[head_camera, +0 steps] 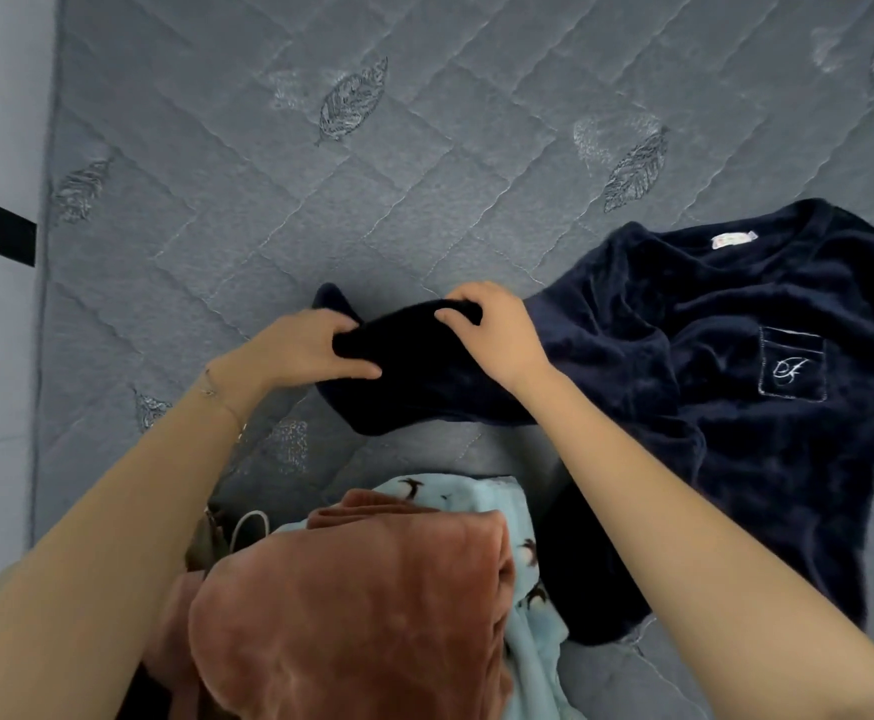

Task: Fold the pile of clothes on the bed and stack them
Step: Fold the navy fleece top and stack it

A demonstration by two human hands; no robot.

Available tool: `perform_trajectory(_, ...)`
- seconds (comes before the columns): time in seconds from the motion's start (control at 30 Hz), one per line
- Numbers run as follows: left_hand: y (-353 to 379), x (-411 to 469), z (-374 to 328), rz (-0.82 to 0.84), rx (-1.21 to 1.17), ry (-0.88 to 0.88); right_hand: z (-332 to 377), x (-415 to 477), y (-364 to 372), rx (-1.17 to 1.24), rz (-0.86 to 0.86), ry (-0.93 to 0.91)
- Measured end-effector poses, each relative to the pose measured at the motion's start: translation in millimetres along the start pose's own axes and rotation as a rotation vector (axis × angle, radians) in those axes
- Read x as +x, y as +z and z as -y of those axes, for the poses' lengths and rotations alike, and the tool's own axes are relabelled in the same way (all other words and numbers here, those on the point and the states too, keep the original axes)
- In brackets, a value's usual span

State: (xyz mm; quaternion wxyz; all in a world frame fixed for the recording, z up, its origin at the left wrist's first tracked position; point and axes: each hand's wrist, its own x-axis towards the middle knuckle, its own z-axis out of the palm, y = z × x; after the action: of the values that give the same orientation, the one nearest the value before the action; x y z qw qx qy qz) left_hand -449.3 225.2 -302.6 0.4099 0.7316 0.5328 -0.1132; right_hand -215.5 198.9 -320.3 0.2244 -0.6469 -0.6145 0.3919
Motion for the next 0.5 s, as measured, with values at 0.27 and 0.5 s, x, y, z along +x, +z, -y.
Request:
perform_trajectory(0.27,23,-6,68,-0.041,-0.061,-0.106,0,2,24,-0.255,-0.108,-0.037)
perform_trajectory(0.5,13,-21,76,-0.136,-0.271,-0.044,9,13,43,-0.296,-0.073,0.007)
